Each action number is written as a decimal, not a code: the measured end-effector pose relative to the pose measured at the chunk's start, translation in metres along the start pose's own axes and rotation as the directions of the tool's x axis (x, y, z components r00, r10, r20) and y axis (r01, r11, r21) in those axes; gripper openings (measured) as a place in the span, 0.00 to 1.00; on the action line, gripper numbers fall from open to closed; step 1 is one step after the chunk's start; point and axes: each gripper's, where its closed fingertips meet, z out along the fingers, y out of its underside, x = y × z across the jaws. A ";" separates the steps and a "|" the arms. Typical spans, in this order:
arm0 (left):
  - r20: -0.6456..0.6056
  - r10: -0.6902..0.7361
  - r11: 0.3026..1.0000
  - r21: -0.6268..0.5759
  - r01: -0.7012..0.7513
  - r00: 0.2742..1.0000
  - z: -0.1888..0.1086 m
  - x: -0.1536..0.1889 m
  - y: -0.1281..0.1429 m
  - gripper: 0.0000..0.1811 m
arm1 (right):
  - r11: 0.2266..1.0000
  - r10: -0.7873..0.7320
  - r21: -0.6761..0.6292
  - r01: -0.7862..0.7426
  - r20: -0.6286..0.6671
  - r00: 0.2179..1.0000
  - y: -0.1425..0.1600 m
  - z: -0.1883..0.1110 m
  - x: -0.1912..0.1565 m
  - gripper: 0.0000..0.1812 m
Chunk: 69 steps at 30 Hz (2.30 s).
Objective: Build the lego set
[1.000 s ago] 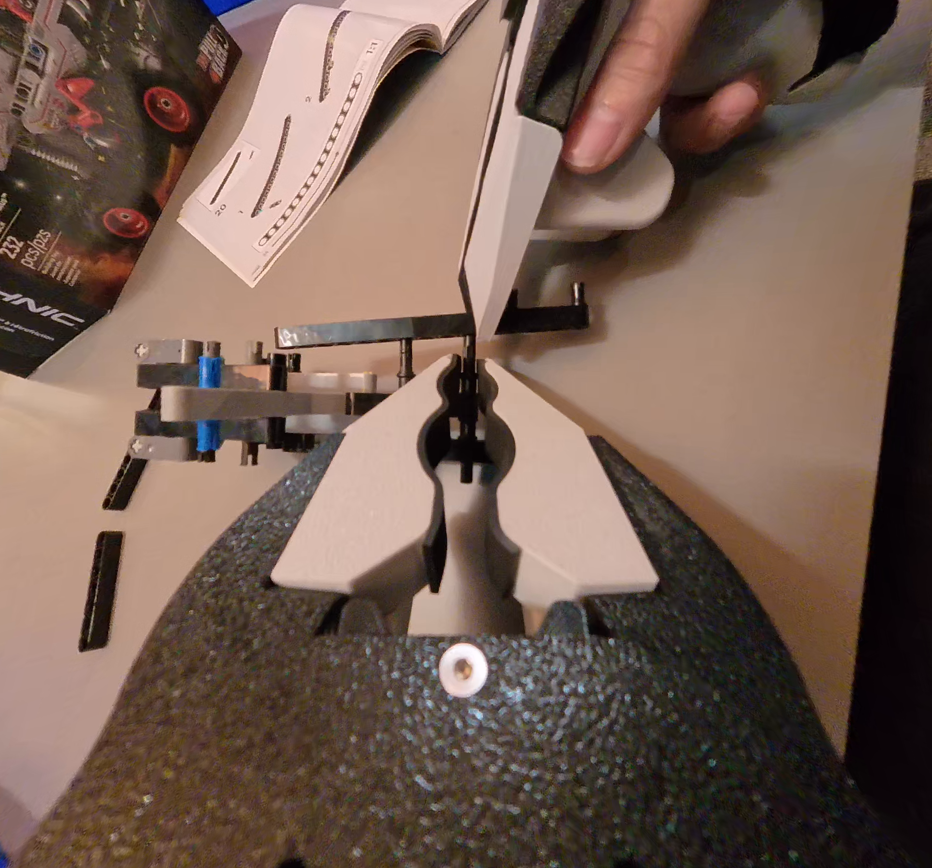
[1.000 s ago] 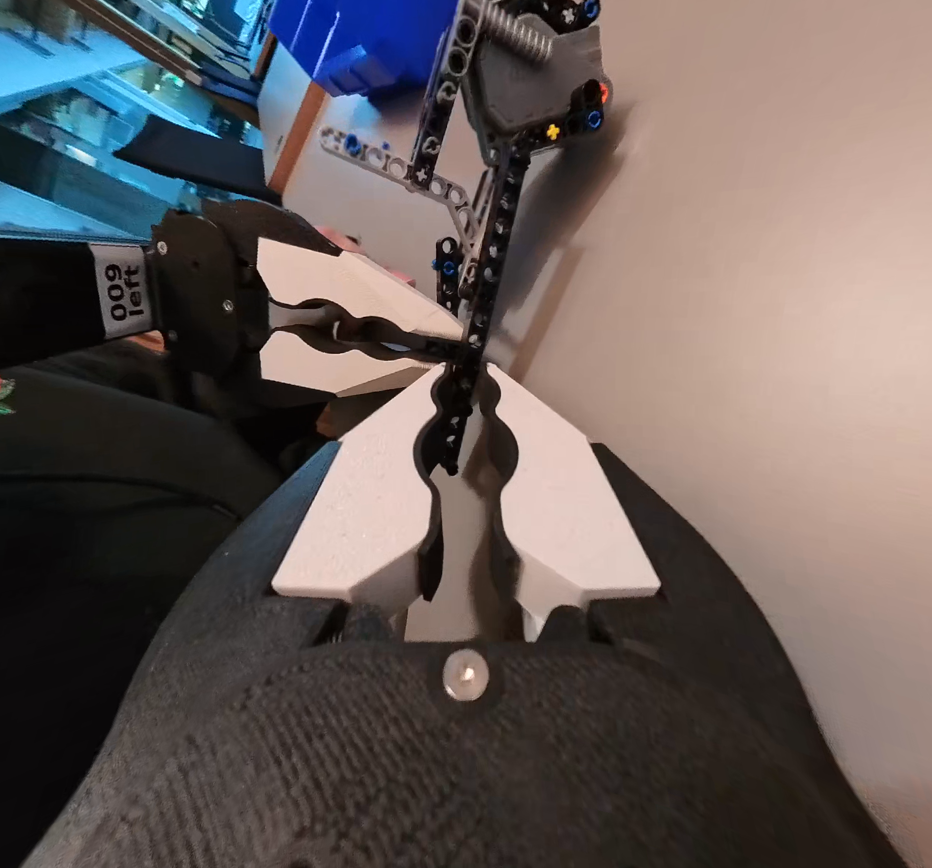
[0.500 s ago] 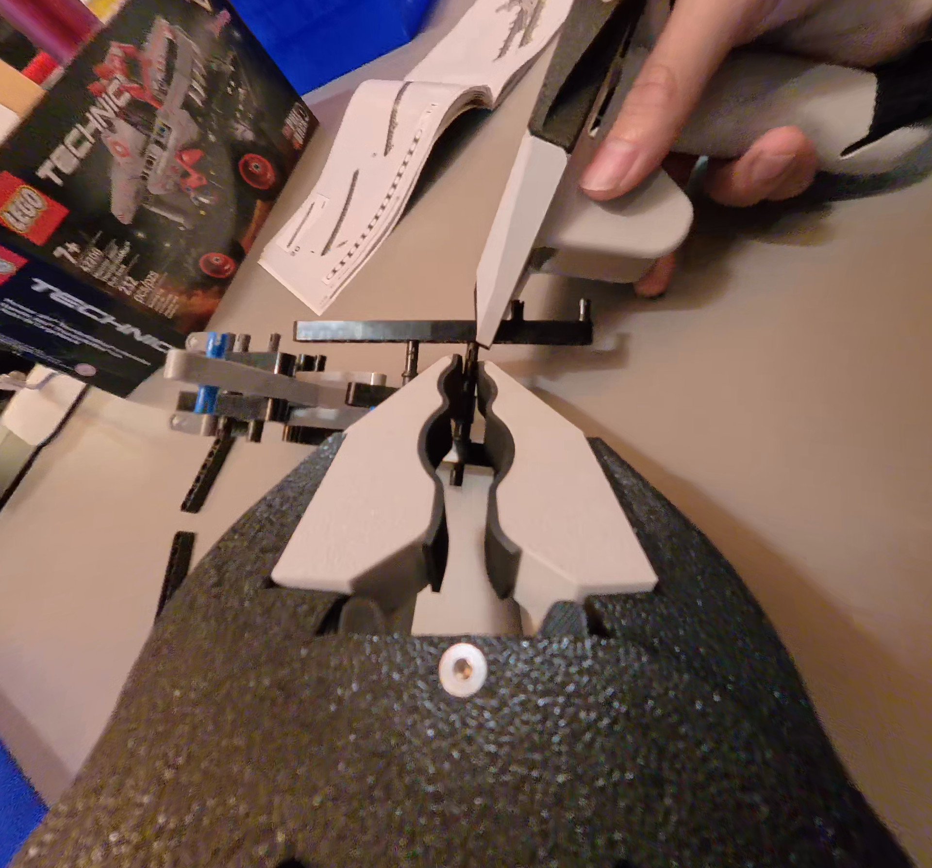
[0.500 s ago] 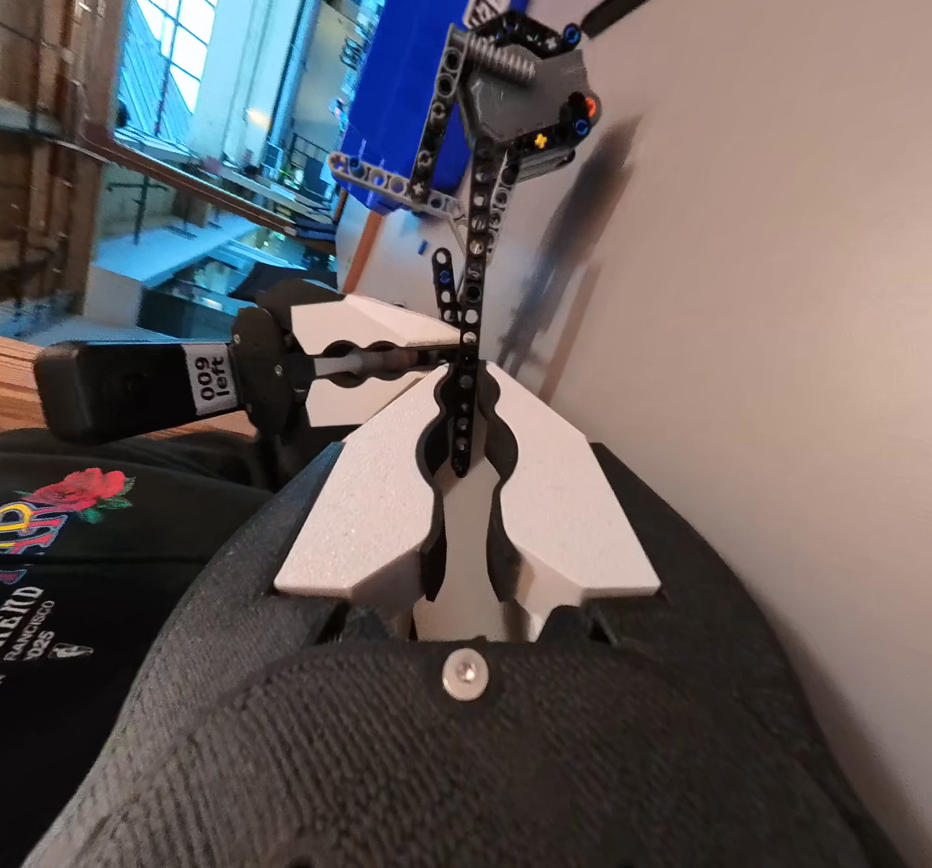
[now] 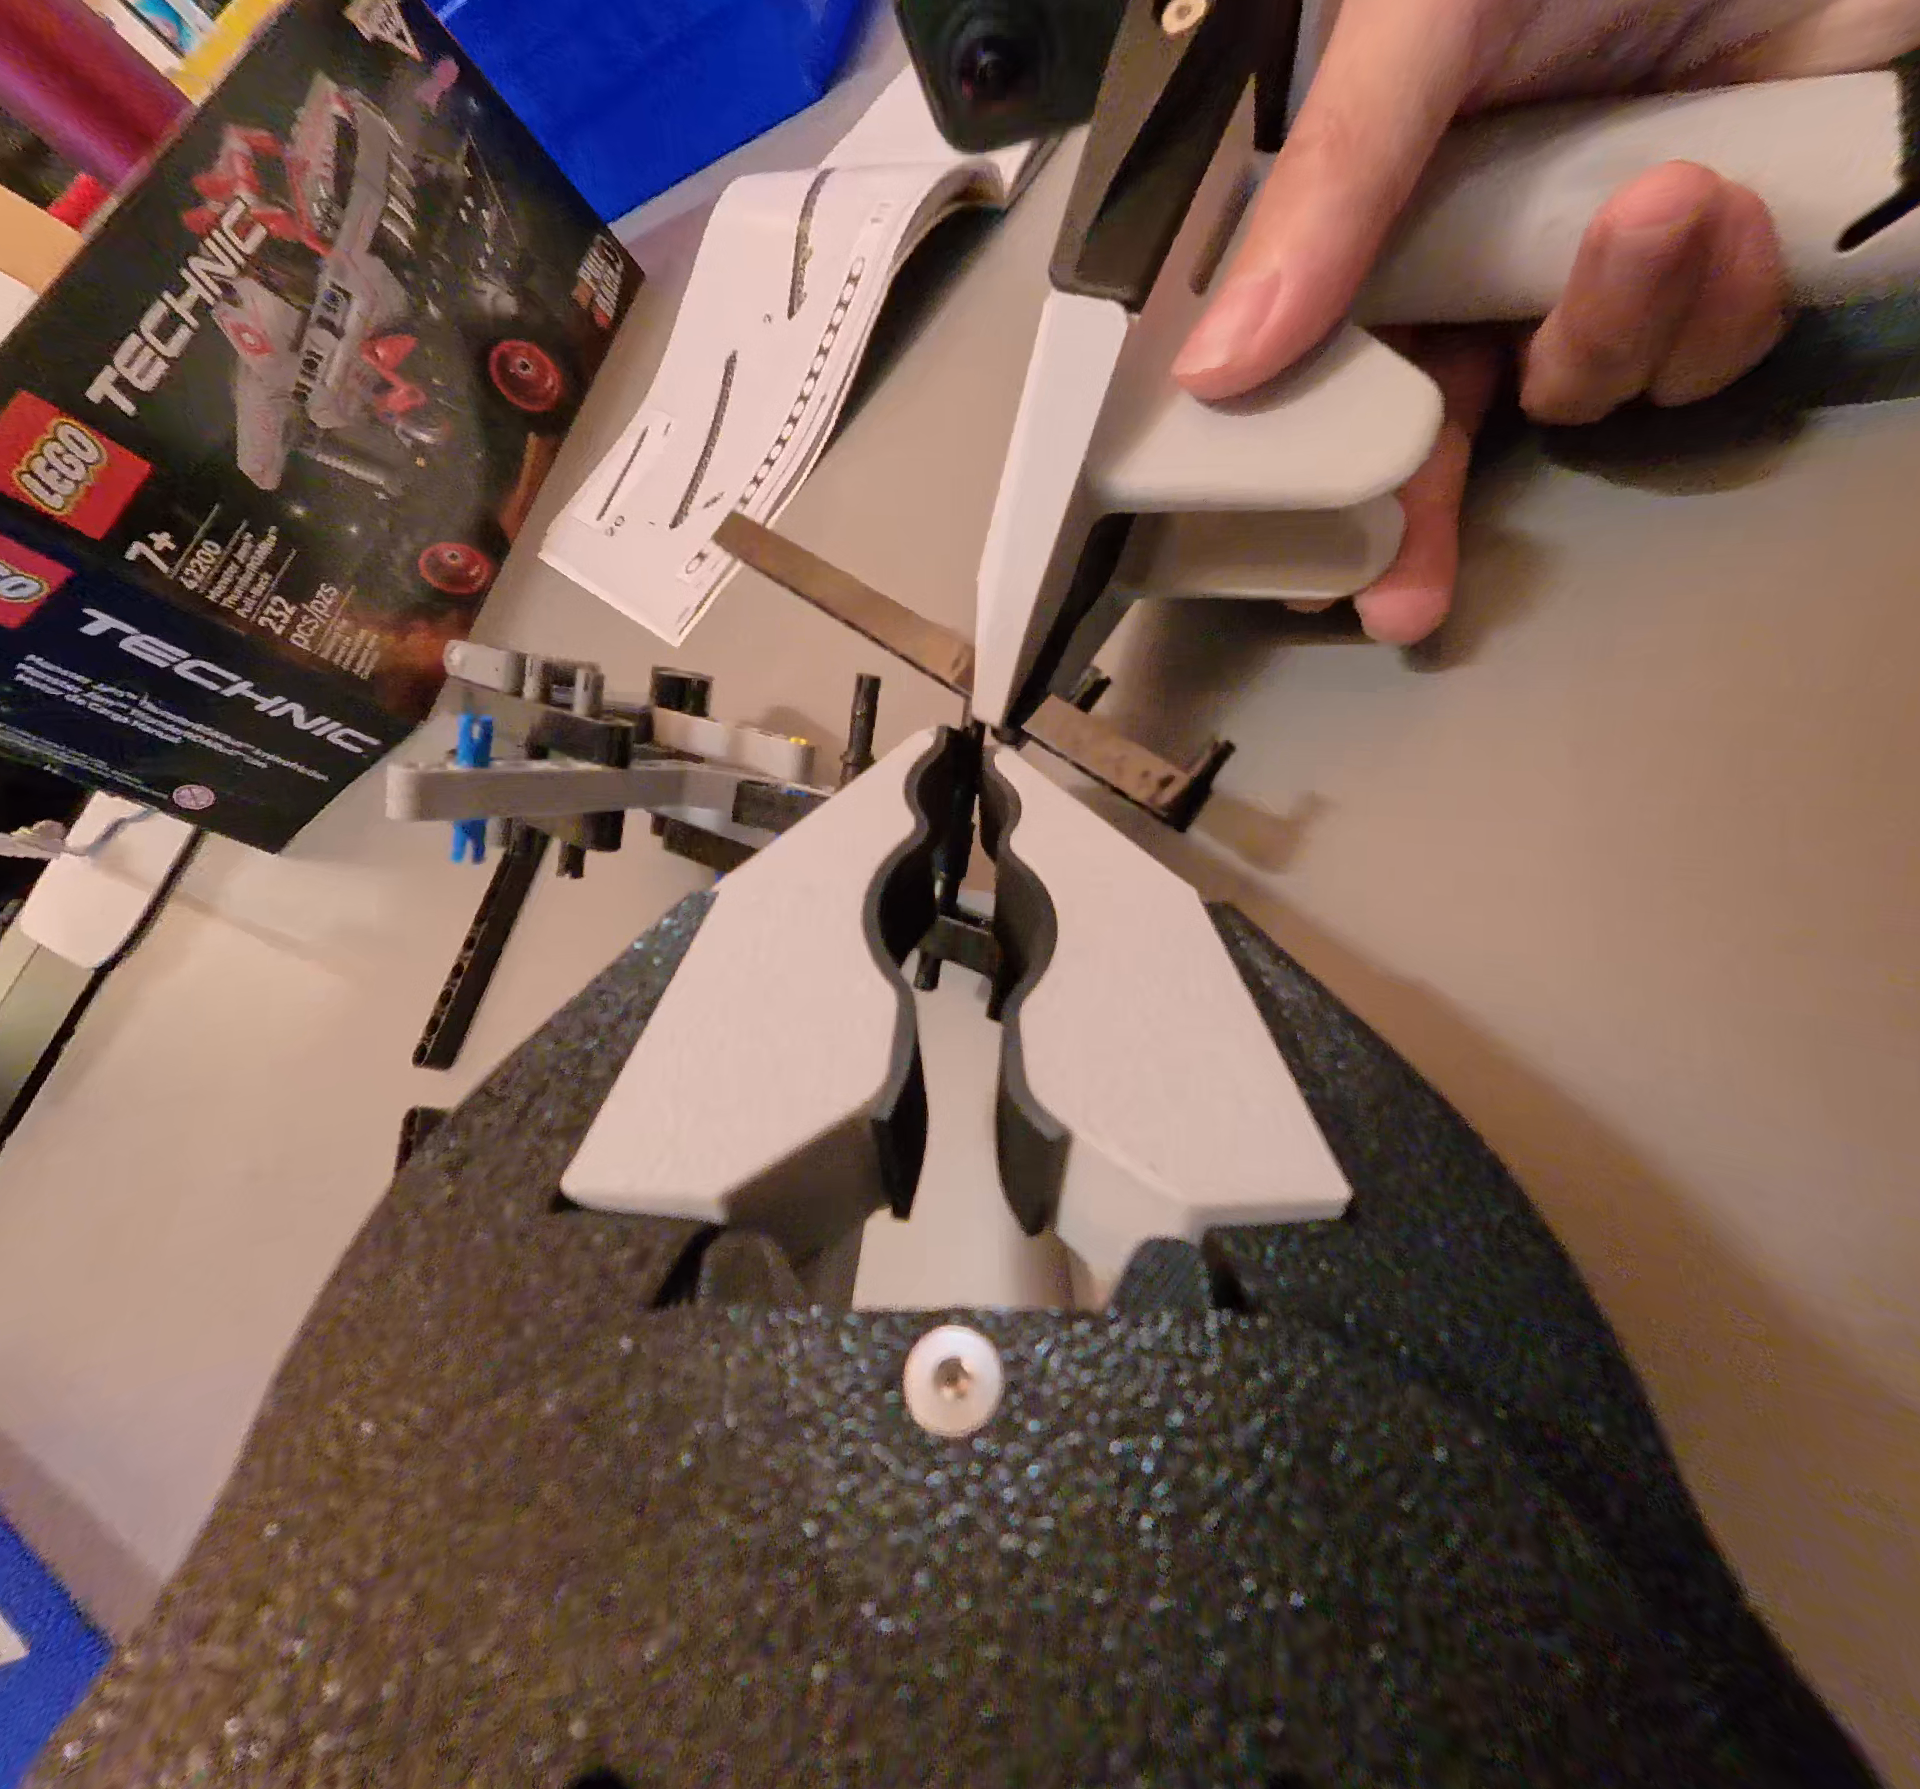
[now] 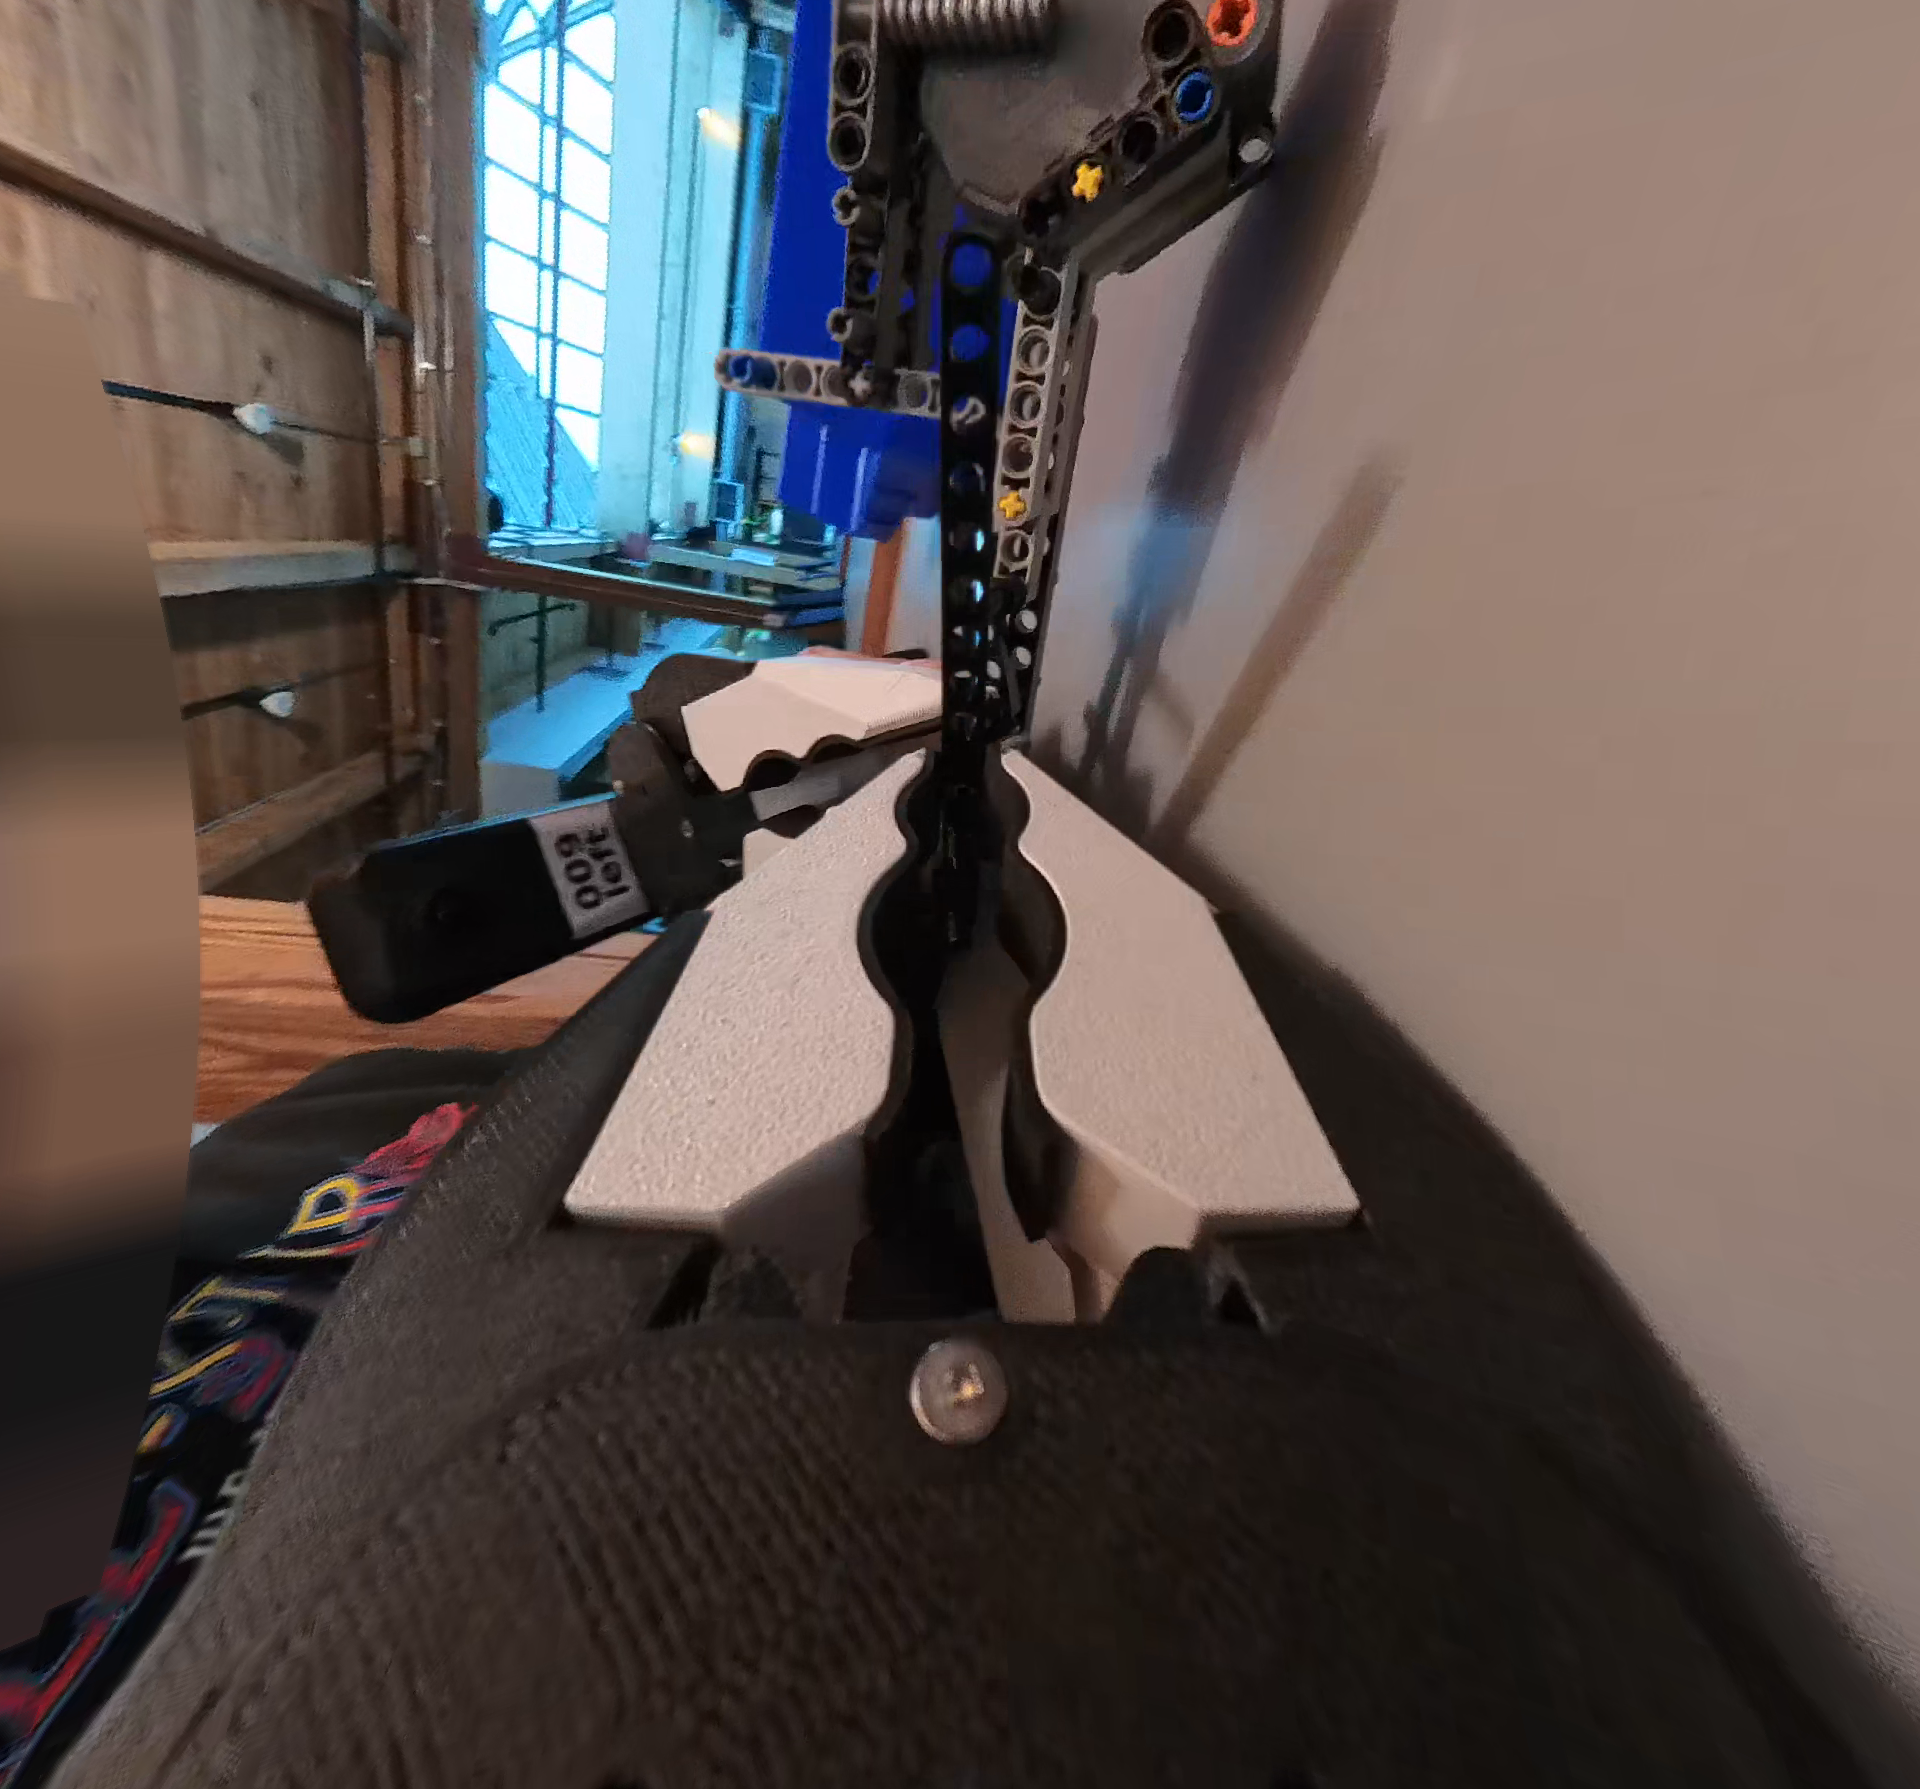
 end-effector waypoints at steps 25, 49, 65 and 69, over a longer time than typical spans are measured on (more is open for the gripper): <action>-0.185 0.375 0.926 0.024 -0.378 0.908 -0.002 0.016 0.011 0.01 | 0.886 -0.095 -0.457 0.075 -0.020 0.995 0.022 0.005 0.013 0.03; -0.104 0.228 0.973 -0.002 -0.229 0.968 0.013 0.012 -0.002 0.01 | 0.984 -0.050 -0.172 0.040 -0.057 0.997 -0.011 -0.016 0.018 0.03; -0.227 -0.691 0.721 -0.140 0.679 0.687 -0.019 -0.041 0.017 0.16 | 0.985 -0.069 -0.159 0.061 -0.047 0.997 -0.012 -0.014 0.017 0.03; -0.327 -0.856 0.496 -0.298 0.816 0.400 -0.010 -0.025 0.020 0.17 | 0.987 -0.078 -0.144 0.071 -0.045 0.996 -0.014 -0.016 0.017 0.03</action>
